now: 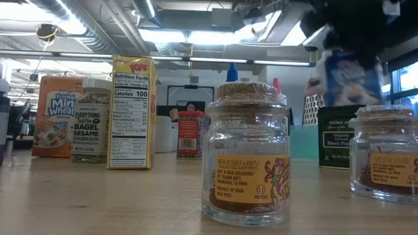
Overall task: Pick & Place Kitchen Items
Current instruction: Put the blue cereal box into the green bin
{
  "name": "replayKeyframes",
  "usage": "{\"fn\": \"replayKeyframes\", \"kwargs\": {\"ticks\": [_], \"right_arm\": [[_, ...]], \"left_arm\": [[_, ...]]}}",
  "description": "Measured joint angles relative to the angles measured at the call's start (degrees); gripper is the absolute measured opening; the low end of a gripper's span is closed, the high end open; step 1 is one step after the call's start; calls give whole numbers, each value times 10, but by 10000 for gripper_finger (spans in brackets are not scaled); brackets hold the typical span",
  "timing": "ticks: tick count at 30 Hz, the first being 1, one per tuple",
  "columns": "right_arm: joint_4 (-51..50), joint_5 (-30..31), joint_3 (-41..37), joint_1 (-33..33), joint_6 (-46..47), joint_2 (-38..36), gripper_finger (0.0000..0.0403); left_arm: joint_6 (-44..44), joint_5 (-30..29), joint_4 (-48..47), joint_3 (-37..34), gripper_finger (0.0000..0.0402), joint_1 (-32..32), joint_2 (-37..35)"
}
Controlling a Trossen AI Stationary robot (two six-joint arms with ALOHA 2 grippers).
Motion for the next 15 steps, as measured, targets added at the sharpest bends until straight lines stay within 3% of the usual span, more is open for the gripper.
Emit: {"fn": "replayKeyframes", "kwargs": {"ticks": [7,15], "right_arm": [[3,6,115,-1,-24,-8,124],[3,104,219,-17,-77,-9,124]], "left_arm": [[0,5,-8,0,203,-1,0],[0,8,-34,0,204,-1,0]]}}
